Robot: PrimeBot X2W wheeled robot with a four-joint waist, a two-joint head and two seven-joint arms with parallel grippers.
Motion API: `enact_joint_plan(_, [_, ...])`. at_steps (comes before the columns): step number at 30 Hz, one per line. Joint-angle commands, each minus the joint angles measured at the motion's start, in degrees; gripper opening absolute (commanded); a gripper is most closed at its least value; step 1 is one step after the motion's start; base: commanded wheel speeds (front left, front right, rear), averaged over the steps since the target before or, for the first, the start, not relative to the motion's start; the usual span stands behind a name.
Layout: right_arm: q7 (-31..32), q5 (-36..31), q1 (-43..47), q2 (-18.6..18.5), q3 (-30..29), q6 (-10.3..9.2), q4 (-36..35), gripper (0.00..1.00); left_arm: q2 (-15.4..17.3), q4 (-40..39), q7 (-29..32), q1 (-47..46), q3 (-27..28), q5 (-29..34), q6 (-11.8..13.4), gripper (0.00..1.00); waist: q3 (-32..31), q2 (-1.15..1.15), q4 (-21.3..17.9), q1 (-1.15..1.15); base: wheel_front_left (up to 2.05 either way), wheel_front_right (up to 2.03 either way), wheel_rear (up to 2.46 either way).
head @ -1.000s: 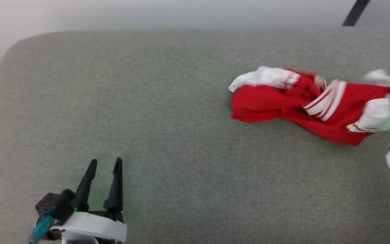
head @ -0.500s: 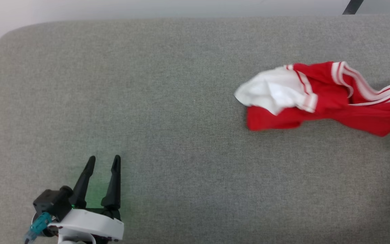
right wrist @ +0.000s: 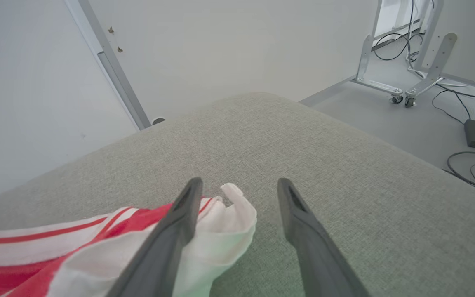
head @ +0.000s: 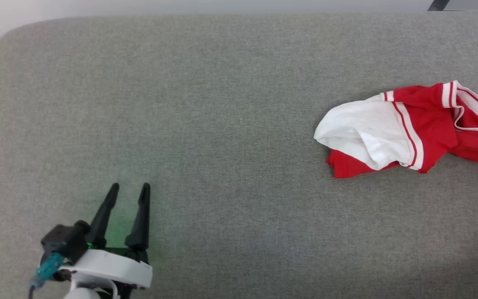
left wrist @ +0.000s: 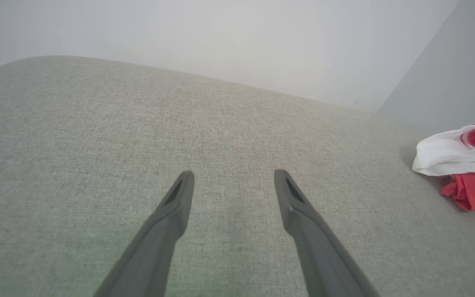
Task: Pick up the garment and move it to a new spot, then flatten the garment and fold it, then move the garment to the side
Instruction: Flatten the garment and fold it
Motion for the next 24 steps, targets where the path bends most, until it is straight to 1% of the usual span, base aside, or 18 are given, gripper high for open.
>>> enact_joint_plan(1, [-0.38,-0.22,-0.19,0.03,-0.19,-0.06,-0.34,1.00,0.38,-0.36,0.02,-0.39,0.28,-0.23,-0.25,1.00,-0.17,0.00,-0.31,0.00,0.00,0.00,0.00])
enact_joint_plan(5, [-1.15,-0.06,1.26,1.32,1.73,-0.06,-3.85,1.00,2.35,-2.10,0.02,-1.67,0.32,-0.59,-0.25,1.00,-1.11,0.00,-1.56,0.00,0.00,0.00,0.00])
enact_joint_plan(8, [-1.31,2.50,3.52,3.27,6.71,-0.06,-8.39,1.00,5.39,-3.54,0.02,-3.79,-0.83,-0.89,-0.25,1.00,-2.09,0.00,-2.62,0.00,0.00,0.00,0.00])
enact_joint_plan(10, [-1.39,4.72,5.71,4.31,11.37,-0.06,-12.59,1.00,7.52,-4.43,0.48,-6.28,-1.71,-1.59,-0.25,1.00,-2.73,0.00,-3.46,0.00,0.00,0.00,0.00])
enact_joint_plan(13, [-1.40,7.62,10.39,6.41,17.69,-0.06,-19.60,1.00,10.41,-5.92,4.19,-11.17,-4.13,-4.31,-0.25,1.00,-3.77,0.00,-4.86,0.00,0.00,0.00,0.00])
enact_joint_plan(15, [-0.82,8.91,13.49,7.43,21.43,-0.06,-24.24,1.00,12.62,-6.72,9.12,-15.12,-6.77,-6.41,-0.25,1.00,-4.27,0.00,-5.83,0.00,0.00,0.00,0.00])
enact_joint_plan(17, [0.72,10.39,16.43,8.25,25.26,-0.06,-28.23,1.00,14.54,-7.22,15.55,-19.76,-10.64,-9.05,-0.25,1.00,-4.54,0.00,-6.95,0.00,0.00,0.00,0.00])
enact_joint_plan(19, [1.66,10.00,18.84,8.35,27.38,-0.06,-31.54,1.00,15.07,-6.36,22.77,-24.45,-14.28,-13.31,-0.25,1.00,-4.63,0.00,-8.04,0.00,0.00,0.00,0.00])
enact_joint_plan(21, [2.60,9.94,20.40,9.46,29.43,-0.06,-34.21,1.00,16.64,-5.58,30.53,-29.54,-19.69,-16.28,-0.25,1.00,-4.49,0.00,-9.30,0.00,0.00,0.00,0.00])
enact_joint_plan(24, [3.48,9.77,21.59,10.48,31.21,-0.06,-37.34,1.00,16.67,-2.74,42.25,-36.22,-27.49,-22.93,-0.14,1.00,-3.71,0.00,-11.37,0.00,0.00,0.00,0.00])
